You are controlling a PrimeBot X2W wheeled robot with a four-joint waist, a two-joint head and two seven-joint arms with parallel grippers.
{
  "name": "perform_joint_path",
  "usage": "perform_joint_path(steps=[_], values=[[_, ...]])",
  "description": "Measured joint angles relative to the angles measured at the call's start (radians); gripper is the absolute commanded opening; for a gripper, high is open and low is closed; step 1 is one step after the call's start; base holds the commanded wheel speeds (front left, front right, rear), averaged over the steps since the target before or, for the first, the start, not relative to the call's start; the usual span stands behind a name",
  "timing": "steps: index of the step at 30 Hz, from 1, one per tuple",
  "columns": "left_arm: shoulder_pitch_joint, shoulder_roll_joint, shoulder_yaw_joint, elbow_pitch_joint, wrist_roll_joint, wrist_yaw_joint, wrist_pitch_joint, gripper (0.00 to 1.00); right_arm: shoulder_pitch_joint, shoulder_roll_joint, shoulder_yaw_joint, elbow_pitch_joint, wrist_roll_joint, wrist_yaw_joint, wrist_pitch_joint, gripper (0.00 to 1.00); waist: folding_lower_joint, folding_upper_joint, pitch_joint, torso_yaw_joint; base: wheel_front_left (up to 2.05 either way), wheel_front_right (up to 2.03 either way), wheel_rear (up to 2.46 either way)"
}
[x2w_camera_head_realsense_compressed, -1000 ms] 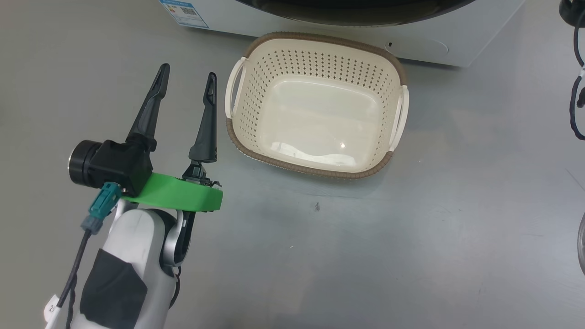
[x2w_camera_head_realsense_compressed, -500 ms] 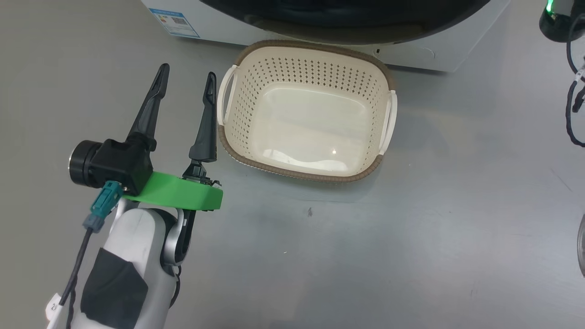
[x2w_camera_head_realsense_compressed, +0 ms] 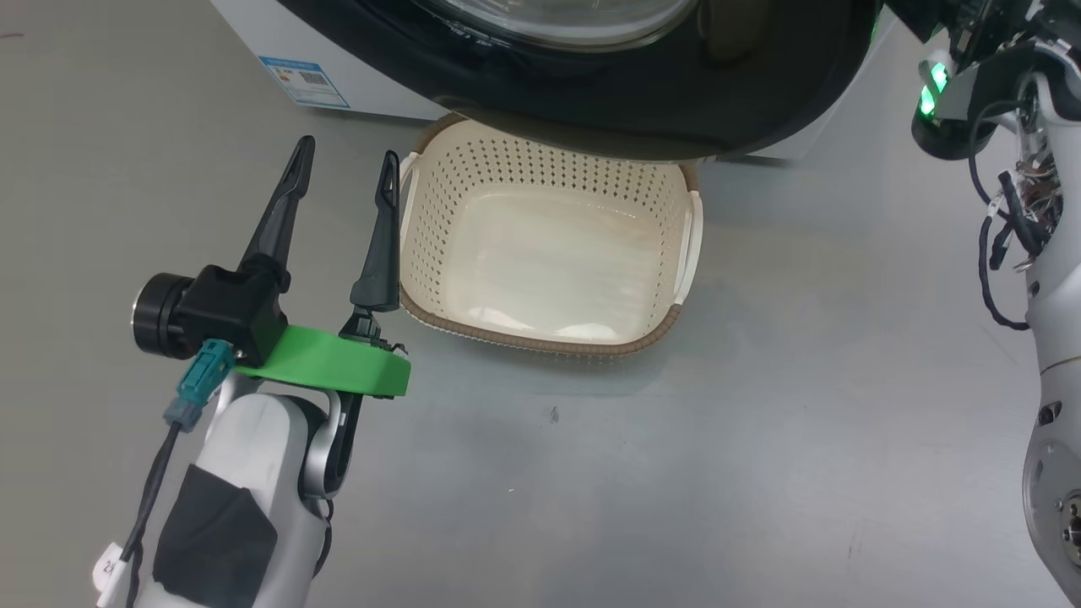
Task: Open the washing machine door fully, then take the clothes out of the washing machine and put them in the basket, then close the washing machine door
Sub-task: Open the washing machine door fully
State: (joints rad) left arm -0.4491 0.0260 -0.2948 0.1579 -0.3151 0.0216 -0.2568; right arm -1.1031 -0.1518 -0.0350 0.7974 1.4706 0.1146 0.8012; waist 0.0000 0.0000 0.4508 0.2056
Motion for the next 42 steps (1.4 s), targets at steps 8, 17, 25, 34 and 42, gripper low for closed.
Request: perform_joint_path(steps=[8,17,25,34,42], values=[[0.036,0.0,-0.002,0.028,0.0,0.0,0.0,1.0,0.079,0.025,0.015,-0.002,0.018,0.007,0.052,0.0,0.0,0.0,-0.045,-0.015,0.0,0.0,0.0],[0.058,0.0,-0.002,0.044,0.005,0.0,0.0,1.0,0.145,0.054,0.044,-0.069,0.048,0.007,0.1,0.0,0.0,0.0,-0.093,-0.03,0.0,0.0,0.0],[0.086,0.0,-0.003,0.062,0.01,-0.001,0.0,1.0,0.22,0.066,0.08,-0.121,0.066,0.007,0.138,0.0,0.0,0.0,-0.132,-0.034,0.0,0.0,0.0],[0.126,0.001,0.002,0.087,0.015,-0.001,0.0,1.0,0.311,0.081,0.133,-0.173,0.078,0.007,0.167,0.0,0.0,0.0,-0.184,-0.034,0.0,0.0,0.0],[0.152,0.001,0.002,0.096,0.028,-0.002,0.0,1.0,0.383,0.086,0.184,-0.216,0.095,0.007,0.179,0.0,0.0,0.0,-0.224,-0.02,0.0,0.0,0.0]])
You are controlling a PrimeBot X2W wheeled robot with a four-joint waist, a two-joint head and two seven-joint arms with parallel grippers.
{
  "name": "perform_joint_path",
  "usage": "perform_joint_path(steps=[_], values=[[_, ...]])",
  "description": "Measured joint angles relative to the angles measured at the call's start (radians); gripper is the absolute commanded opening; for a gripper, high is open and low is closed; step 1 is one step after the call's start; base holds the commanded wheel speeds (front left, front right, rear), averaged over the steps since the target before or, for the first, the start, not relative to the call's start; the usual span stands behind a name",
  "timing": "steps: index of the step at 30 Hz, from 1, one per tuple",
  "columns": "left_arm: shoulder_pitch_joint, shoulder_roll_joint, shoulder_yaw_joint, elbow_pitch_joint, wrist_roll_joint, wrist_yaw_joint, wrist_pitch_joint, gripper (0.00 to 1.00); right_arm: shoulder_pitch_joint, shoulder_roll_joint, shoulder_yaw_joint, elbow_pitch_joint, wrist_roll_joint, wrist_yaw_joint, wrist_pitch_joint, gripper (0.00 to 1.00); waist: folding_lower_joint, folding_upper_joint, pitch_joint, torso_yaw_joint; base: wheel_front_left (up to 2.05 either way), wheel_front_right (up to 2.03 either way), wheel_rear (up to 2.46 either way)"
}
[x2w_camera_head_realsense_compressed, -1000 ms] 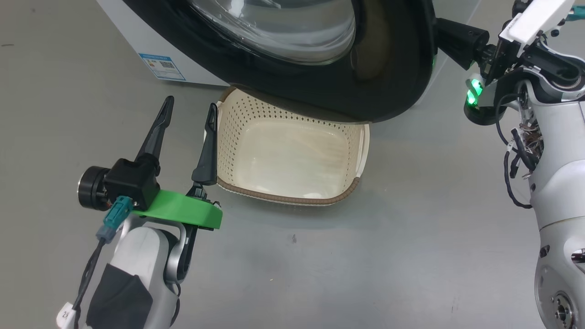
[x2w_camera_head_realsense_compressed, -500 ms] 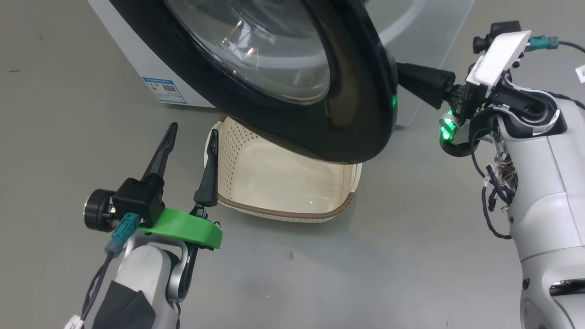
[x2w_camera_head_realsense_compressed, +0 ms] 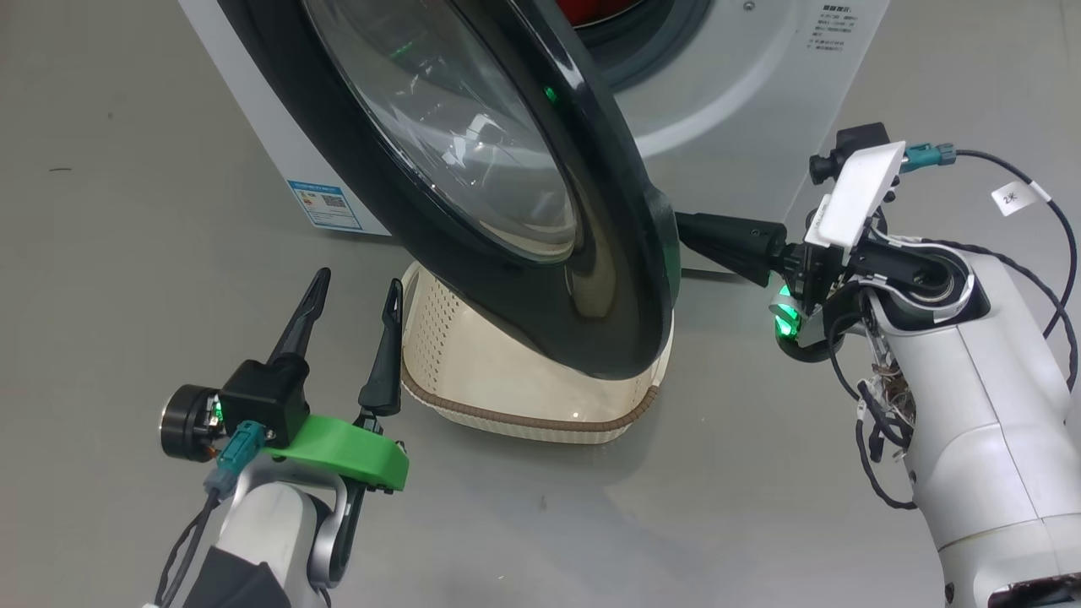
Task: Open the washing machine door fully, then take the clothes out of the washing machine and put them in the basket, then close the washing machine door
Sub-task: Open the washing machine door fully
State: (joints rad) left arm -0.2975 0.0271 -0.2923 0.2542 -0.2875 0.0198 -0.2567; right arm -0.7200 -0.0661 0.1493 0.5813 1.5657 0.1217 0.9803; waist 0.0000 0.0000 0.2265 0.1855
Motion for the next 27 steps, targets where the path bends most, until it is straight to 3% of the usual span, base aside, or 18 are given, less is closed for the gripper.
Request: perform_joint_path(steps=[13,27], values=[[0.036,0.001,-0.002,0.007,-0.004,0.001,0.0,1.0,0.105,0.001,0.127,-0.074,0.113,0.0,0.005,0.0,0.0,0.0,-0.048,0.059,0.0,0.0,0.0],[0.062,0.001,0.0,0.003,-0.044,0.011,0.0,1.0,0.159,0.0,0.244,-0.135,0.149,0.0,-0.027,0.0,0.0,0.0,-0.079,0.158,0.0,0.0,0.0]])
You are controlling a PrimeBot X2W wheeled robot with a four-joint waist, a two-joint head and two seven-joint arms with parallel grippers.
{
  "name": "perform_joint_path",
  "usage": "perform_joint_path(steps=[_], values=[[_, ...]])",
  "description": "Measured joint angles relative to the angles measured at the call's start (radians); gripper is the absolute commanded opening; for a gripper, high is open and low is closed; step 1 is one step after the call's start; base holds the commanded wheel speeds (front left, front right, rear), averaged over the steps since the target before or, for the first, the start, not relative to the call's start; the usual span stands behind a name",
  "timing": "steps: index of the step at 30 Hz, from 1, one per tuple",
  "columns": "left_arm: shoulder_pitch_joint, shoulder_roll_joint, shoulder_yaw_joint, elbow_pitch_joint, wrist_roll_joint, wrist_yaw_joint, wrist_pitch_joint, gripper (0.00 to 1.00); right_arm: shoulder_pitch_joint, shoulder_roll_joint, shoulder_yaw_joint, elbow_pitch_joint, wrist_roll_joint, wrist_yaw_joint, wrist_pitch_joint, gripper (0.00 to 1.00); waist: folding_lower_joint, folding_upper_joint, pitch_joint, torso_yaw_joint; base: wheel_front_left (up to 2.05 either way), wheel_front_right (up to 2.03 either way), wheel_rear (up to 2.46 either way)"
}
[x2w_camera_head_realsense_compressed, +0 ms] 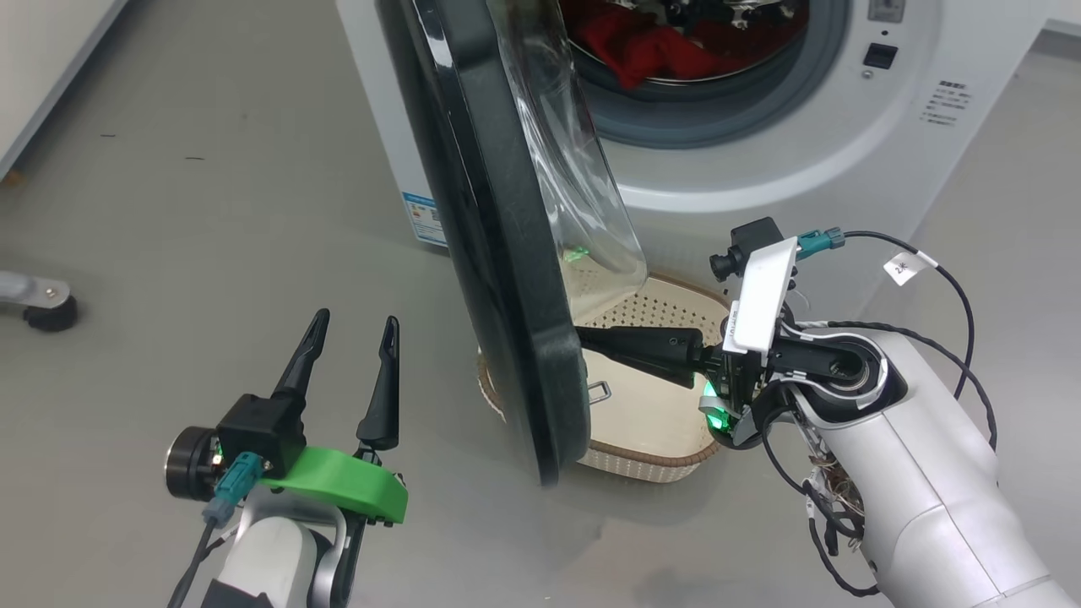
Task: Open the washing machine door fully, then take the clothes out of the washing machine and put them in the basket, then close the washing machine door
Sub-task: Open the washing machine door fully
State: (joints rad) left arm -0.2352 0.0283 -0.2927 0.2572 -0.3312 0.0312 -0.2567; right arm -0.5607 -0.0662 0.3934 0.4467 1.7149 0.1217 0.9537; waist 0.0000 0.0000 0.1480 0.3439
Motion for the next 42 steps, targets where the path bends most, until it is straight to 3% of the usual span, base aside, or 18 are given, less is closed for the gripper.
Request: perform_joint_path(steps=[23,30,39,42], values=[[0.045,0.002,0.023,-0.001,0.003,0.008,0.0,1.0,0.039,0.003,0.106,-0.046,0.064,0.0,-0.085,0.0,0.0,0.0,-0.043,0.121,0.0,0.0,0.0],[0.053,0.003,0.043,-0.008,0.006,0.012,0.0,1.0,0.063,0.003,0.082,-0.063,0.089,0.0,-0.133,0.0,0.0,0.0,-0.041,0.105,0.0,0.0,0.0],[0.066,0.003,0.058,-0.013,0.006,0.012,0.0,1.0,0.131,0.004,-0.044,-0.116,0.095,0.0,-0.255,0.0,0.0,0.0,-0.039,0.066,0.0,0.0,0.0],[0.072,0.003,0.061,-0.013,0.006,0.012,0.0,1.0,0.162,0.002,-0.089,-0.142,0.076,0.0,-0.306,0.88,0.0,0.0,-0.038,0.052,0.0,0.0,0.0]])
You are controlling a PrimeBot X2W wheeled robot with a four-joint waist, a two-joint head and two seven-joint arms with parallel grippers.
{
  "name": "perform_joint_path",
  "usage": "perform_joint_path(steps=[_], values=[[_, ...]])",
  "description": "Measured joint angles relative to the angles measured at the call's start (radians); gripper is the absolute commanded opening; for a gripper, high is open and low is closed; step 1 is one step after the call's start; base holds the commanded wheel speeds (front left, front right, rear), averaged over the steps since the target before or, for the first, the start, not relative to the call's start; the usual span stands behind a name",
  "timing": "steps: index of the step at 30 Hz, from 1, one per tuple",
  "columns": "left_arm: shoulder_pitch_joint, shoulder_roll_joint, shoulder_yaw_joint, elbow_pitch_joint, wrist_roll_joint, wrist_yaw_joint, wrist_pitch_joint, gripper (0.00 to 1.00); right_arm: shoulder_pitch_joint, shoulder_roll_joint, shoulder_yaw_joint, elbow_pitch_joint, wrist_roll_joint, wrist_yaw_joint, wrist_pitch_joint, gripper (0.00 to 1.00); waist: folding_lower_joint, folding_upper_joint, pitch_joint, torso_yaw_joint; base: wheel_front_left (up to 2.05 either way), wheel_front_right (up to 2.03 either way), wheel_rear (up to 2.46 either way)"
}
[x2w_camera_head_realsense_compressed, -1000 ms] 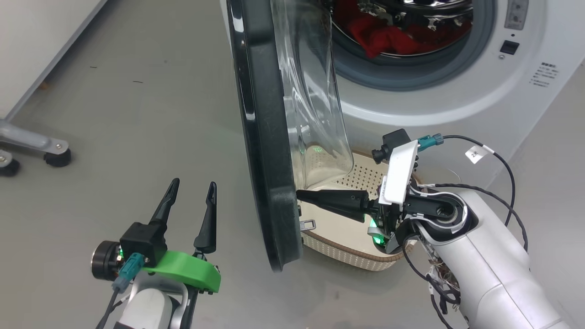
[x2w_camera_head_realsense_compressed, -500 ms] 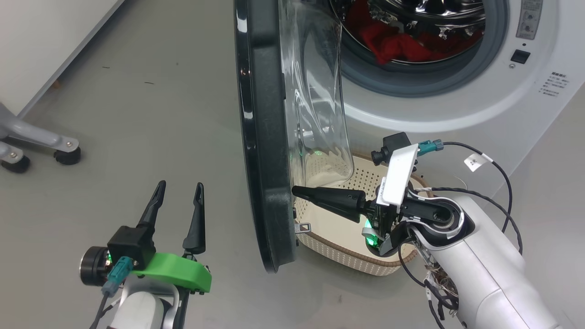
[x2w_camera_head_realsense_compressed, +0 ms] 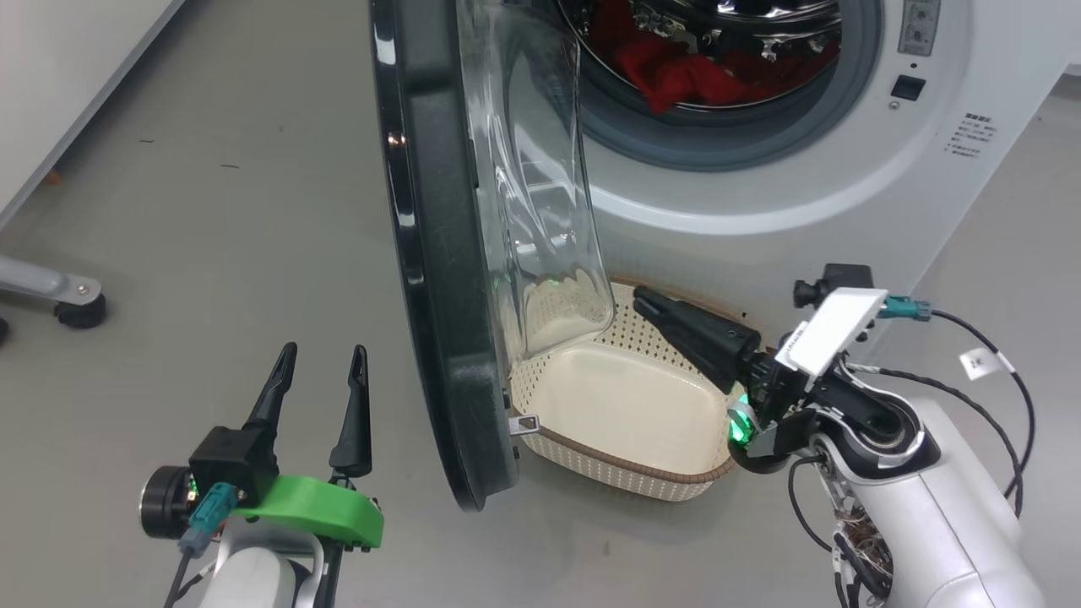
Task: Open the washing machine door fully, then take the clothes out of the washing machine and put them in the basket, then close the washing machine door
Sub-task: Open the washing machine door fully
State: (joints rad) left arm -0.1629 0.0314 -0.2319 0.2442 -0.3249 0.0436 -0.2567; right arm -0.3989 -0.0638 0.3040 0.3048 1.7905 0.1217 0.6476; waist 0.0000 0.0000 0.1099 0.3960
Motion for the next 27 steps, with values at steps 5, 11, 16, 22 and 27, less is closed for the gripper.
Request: perform_joint_path(steps=[5,11,16,22,27], values=[[0.0,0.0,0.002,0.0,0.0,0.0,0.0,1.0,0.051,-0.03,-0.058,-0.031,-0.072,0.0,-0.104,1.0,0.0,0.0,0.001,-0.021,0.0,0.0,0.0],[0.0,0.0,0.003,0.001,0.0,0.0,0.0,1.0,0.107,-0.073,-0.078,-0.077,-0.225,0.0,-0.235,1.0,0.0,0.0,-0.001,-0.037,0.0,0.0,0.0],[0.0,0.001,0.002,0.002,0.0,0.0,0.0,1.0,0.147,-0.112,-0.072,-0.11,-0.395,0.0,-0.363,1.0,0.0,0.0,-0.001,-0.043,0.0,0.0,0.0],[0.0,0.001,0.001,0.003,0.0,0.0,0.0,1.0,0.163,-0.163,-0.042,-0.145,-0.618,0.0,-0.541,1.0,0.0,0.0,-0.001,-0.048,0.0,0.0,0.0],[0.0,0.001,-0.002,0.006,0.0,0.0,0.0,1.0,0.162,-0.231,-0.035,-0.154,-0.839,0.0,-0.73,1.0,0.0,0.0,0.0,-0.05,0.0,0.0,0.0]])
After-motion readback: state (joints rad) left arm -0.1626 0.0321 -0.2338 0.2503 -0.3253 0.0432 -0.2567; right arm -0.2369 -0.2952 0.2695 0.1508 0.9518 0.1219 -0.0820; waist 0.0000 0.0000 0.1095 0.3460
